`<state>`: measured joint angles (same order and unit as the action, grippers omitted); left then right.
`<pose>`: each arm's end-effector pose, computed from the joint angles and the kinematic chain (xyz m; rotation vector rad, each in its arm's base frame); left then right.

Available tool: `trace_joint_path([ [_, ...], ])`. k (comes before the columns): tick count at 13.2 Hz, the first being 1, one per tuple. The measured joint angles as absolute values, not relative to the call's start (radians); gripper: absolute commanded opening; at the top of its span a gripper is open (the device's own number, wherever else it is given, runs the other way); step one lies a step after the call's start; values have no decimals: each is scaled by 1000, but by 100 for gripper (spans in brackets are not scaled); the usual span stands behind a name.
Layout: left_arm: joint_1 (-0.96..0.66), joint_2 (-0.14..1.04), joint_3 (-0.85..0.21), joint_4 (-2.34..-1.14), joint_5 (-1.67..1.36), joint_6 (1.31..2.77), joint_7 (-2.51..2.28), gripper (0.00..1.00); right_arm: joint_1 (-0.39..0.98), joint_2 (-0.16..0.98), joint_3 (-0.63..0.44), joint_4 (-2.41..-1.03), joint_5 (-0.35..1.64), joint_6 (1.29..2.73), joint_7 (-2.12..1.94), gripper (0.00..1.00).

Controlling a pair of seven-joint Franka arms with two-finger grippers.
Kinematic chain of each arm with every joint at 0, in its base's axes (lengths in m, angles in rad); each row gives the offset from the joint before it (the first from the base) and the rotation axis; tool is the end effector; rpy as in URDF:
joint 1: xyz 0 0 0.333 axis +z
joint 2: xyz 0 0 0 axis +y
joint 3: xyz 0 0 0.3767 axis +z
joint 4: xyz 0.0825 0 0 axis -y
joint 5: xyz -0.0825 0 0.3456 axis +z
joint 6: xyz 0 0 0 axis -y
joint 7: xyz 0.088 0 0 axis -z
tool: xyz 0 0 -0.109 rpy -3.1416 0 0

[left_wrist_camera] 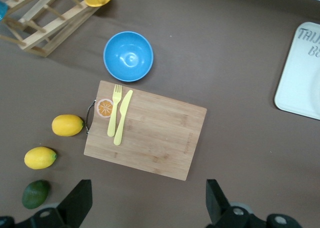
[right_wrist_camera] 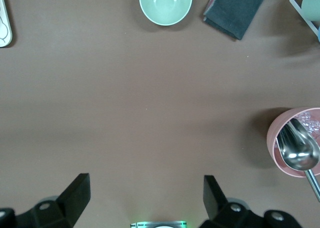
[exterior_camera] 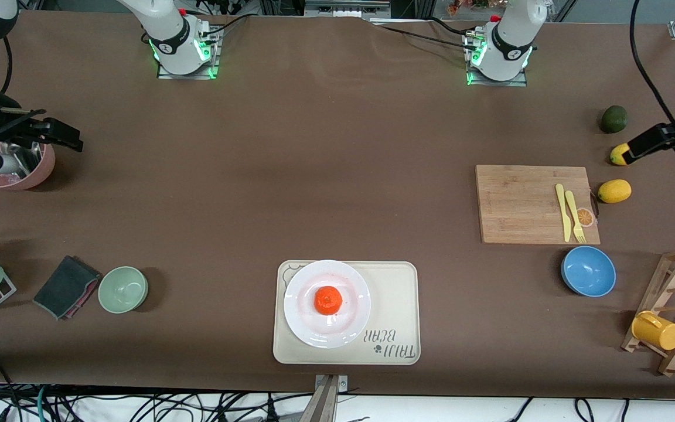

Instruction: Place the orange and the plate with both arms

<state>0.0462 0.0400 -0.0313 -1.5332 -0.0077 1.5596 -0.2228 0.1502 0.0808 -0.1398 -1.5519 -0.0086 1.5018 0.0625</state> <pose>0.5297 0.0075 0.6776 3.1119 0.3716 -0.0226 0.5354 0.0083 0.6436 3.1094 -0.0815 -0.2014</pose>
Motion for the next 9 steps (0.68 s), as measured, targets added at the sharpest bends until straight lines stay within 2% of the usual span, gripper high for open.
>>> trace_joint_path([
  [3, 36, 40, -85, -1532, -2, 1572, -226, 100, 152, 81, -139, -1551, -9, 1502, 68, 100],
  [9, 59, 40, -66, -1529, 2, 1573, -226, 100, 163, 82, -135, -1551, -9, 1500, 76, 100],
])
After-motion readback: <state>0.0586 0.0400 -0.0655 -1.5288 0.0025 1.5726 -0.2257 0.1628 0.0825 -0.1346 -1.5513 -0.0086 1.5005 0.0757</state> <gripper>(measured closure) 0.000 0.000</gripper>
